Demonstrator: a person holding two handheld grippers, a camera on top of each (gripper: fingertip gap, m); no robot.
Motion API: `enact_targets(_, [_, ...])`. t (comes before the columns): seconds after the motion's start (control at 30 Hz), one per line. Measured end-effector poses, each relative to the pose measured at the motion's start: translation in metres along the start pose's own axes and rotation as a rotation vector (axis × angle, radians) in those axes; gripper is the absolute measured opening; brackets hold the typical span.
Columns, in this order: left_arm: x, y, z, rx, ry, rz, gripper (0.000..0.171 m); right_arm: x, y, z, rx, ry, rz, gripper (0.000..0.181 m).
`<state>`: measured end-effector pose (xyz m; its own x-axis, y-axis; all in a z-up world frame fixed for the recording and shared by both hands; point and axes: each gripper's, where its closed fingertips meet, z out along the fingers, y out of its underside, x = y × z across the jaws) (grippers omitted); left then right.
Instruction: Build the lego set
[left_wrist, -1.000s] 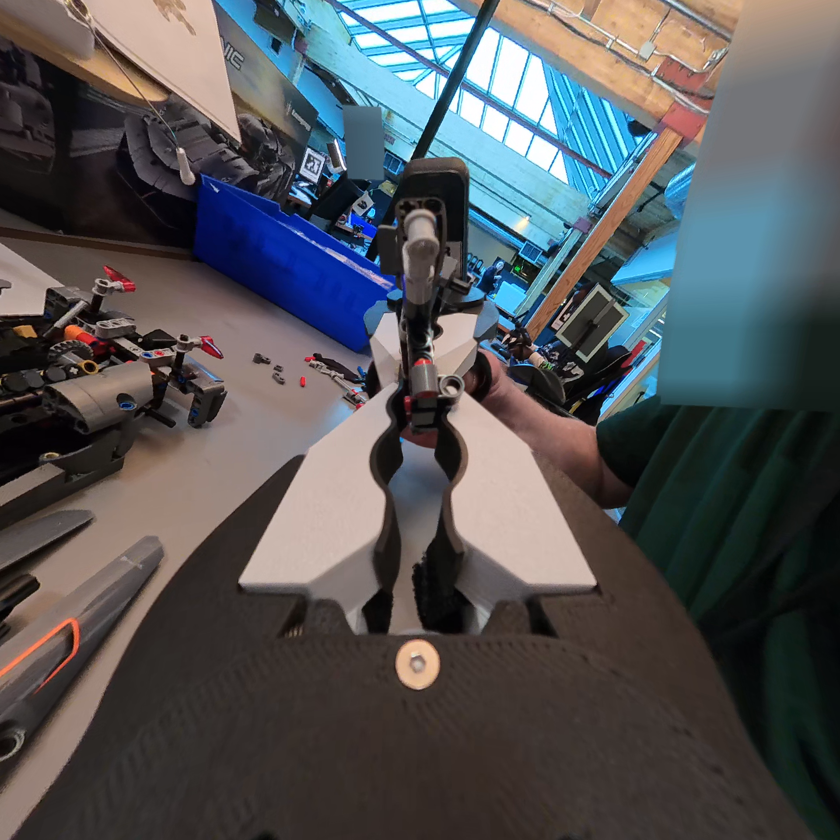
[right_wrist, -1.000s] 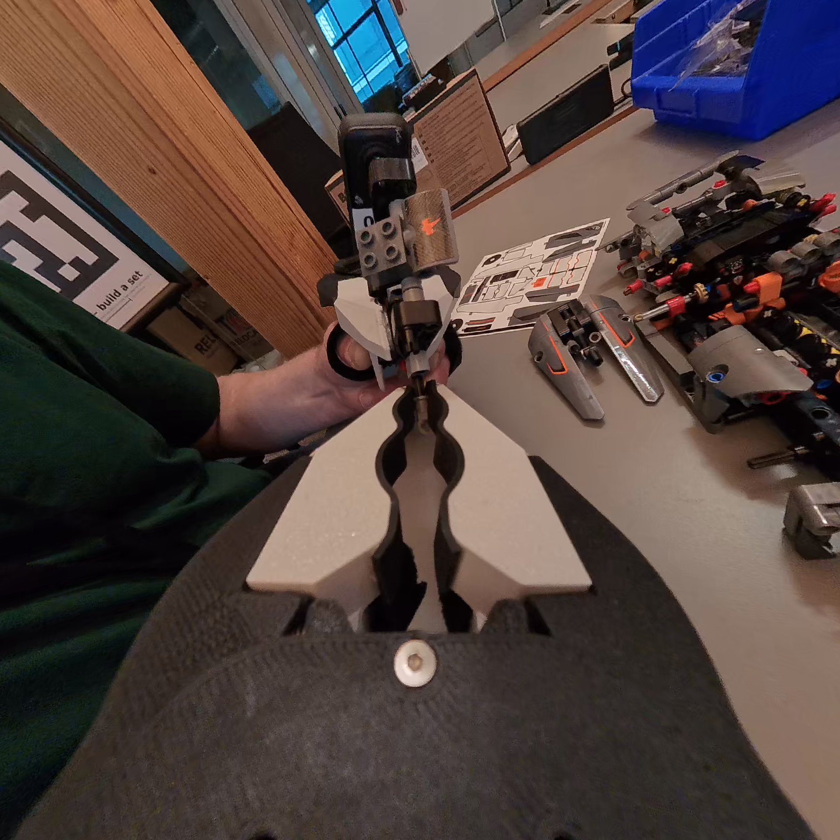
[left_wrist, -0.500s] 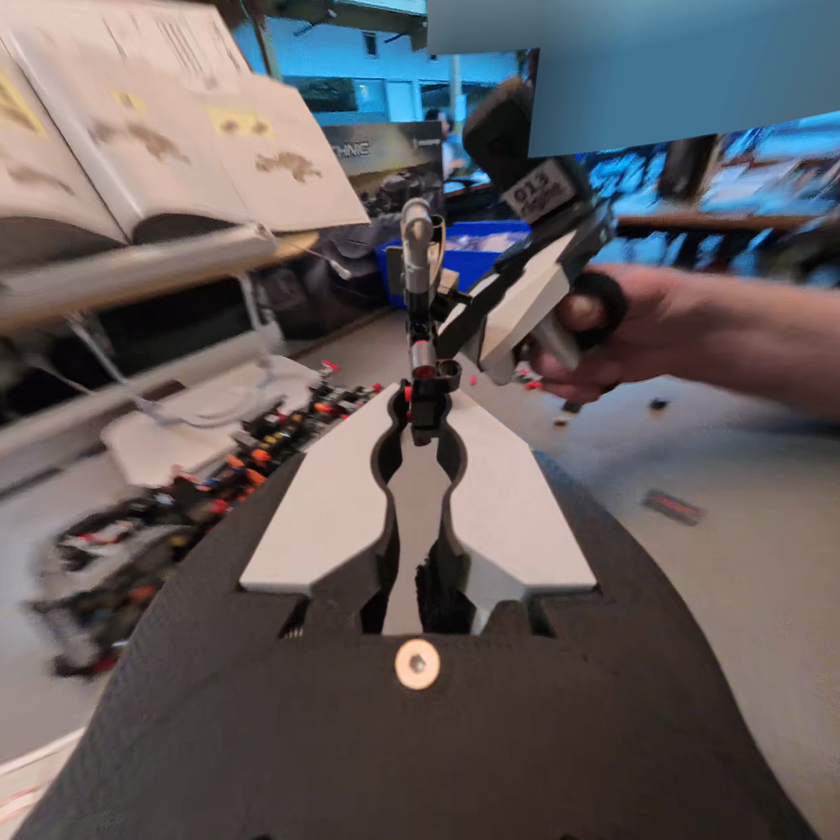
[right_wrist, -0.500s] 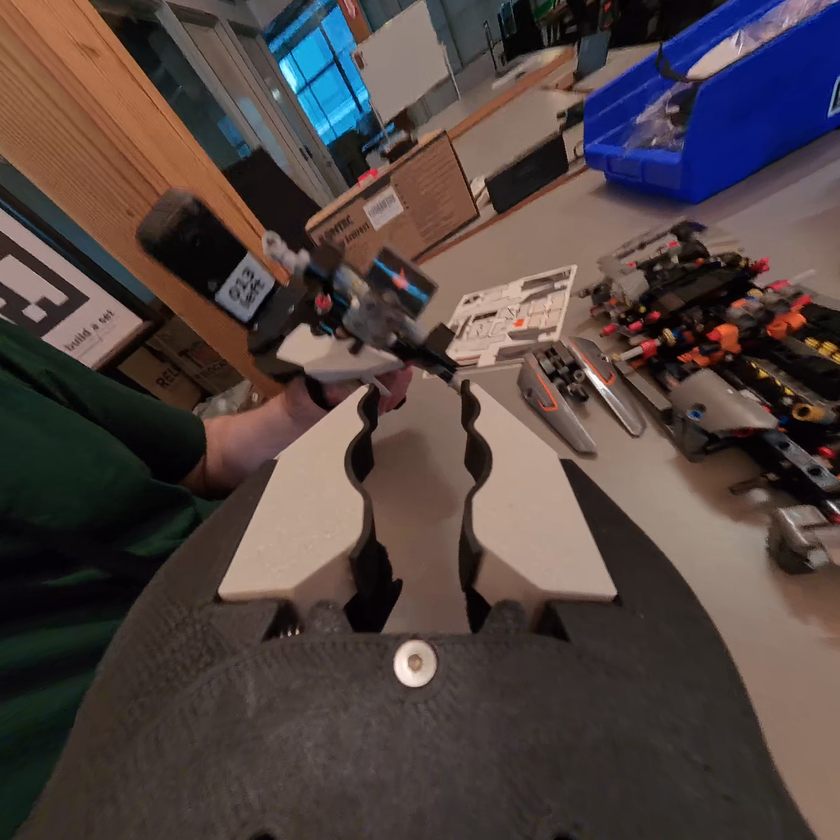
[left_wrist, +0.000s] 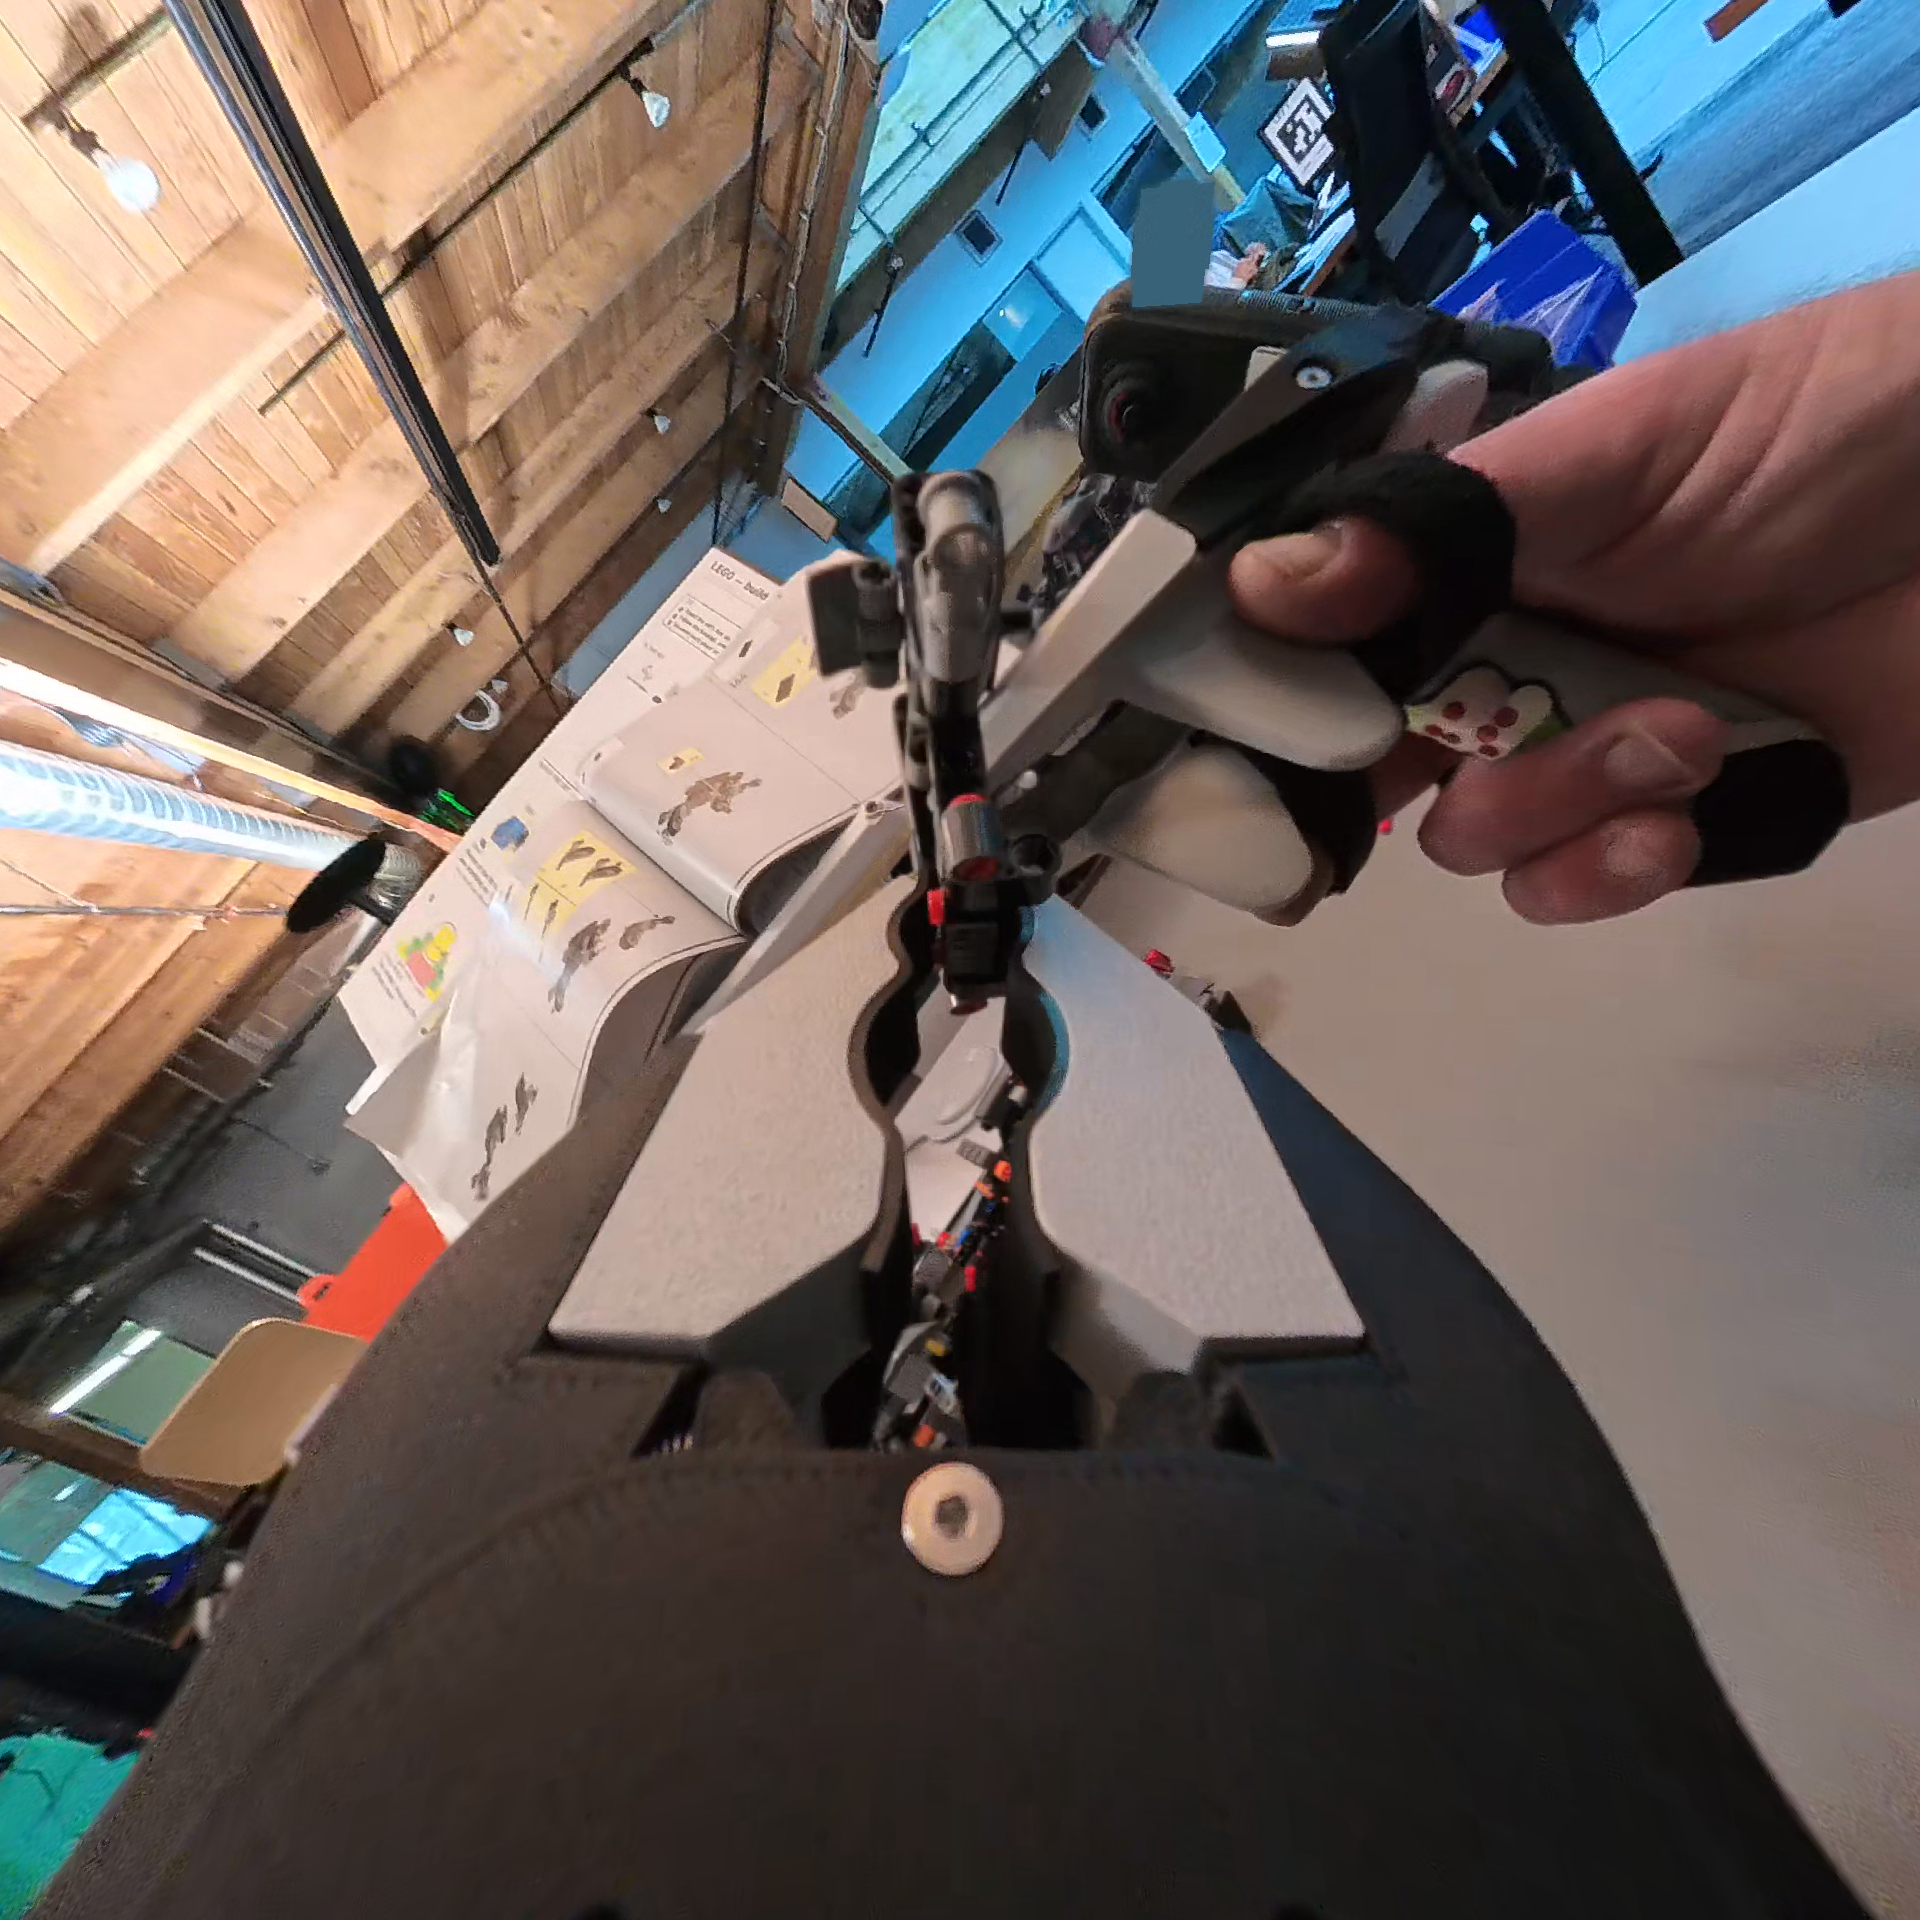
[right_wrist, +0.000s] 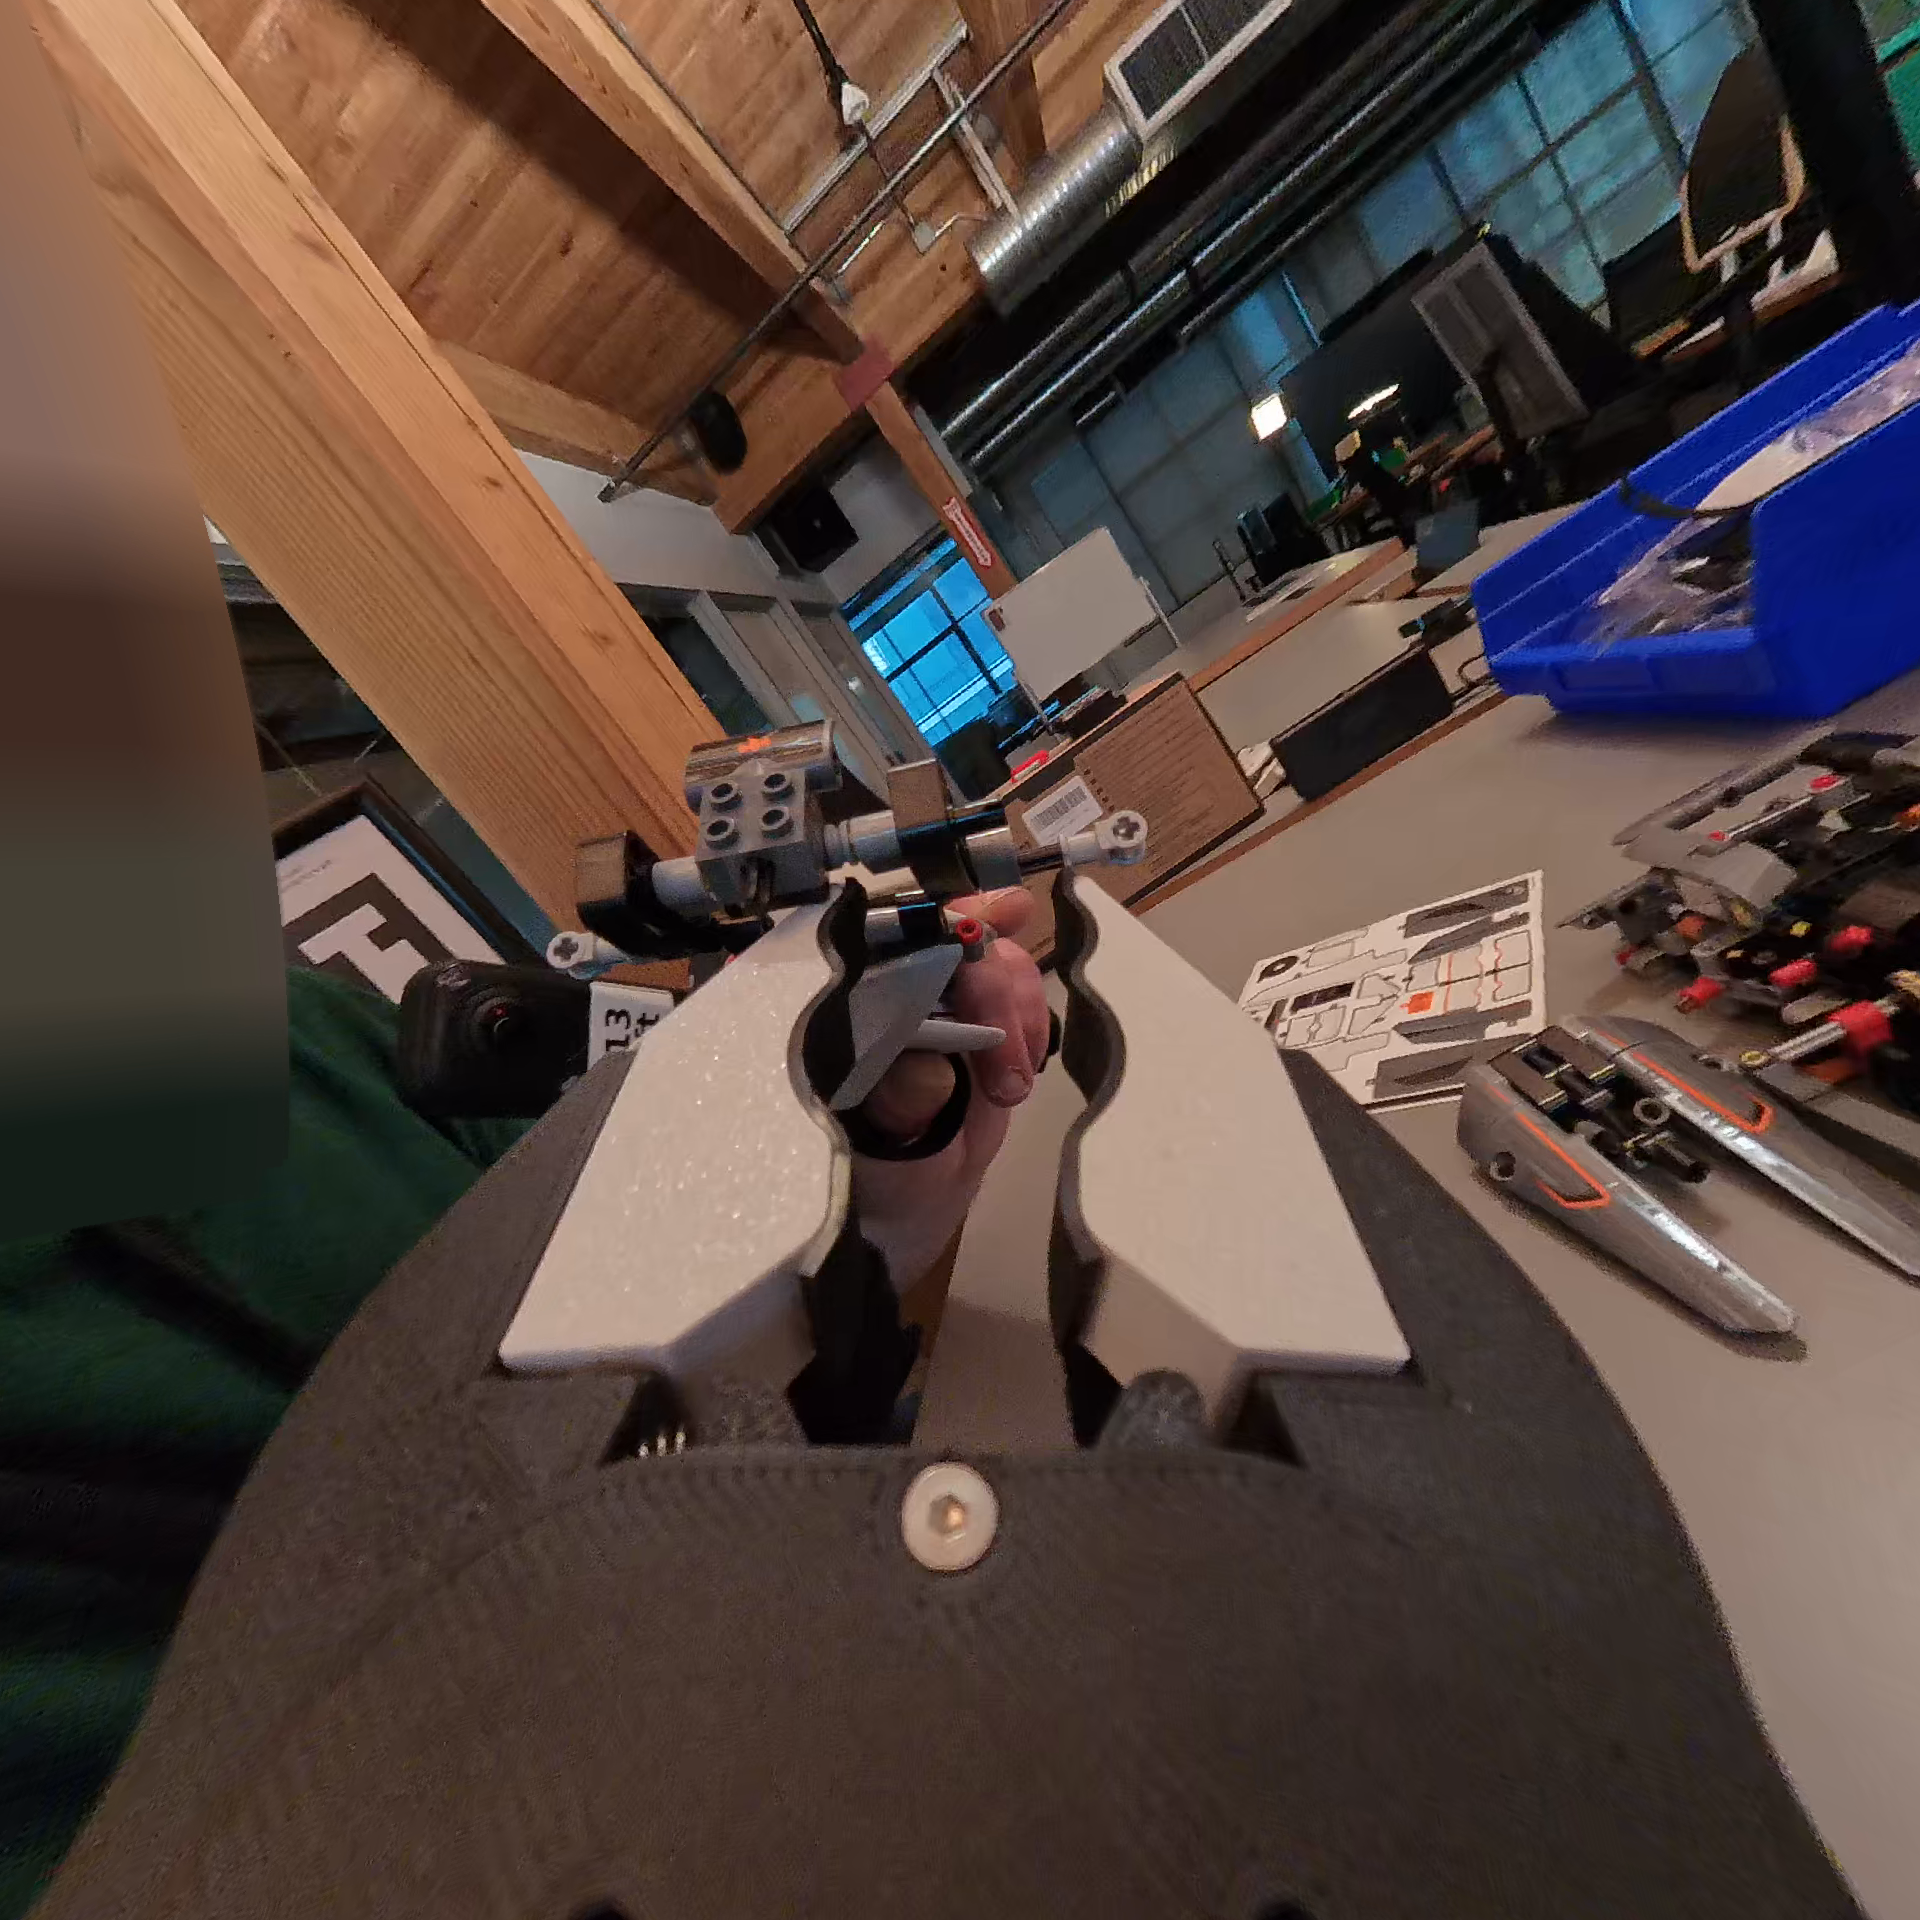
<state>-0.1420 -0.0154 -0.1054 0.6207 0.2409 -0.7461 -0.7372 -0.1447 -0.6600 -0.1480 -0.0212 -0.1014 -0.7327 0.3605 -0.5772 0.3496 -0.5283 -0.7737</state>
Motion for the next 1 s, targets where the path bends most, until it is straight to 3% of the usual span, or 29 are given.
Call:
enact_targets(0.27, [0.0, -0.001, 0.005, -0.008, -0.022, 0.072, 0.007, 0.003, -0.004, -0.001, 0.057, 0.007, -0.065, 0.028])
enact_targets(0.8, [0.005, -0.008, 0.017, 0.011, -0.023, 0.02, 0.007, 0.001, -0.011, -0.012, 0.031, 0.04, -0.224, 0.034])
enact_targets(1.0, [0.007, -0.008, 0.02, 0.007, -0.027, 0.034, 0.007, 0.003, -0.011, -0.014, 0.032, 0.017, -0.199, 0.035])
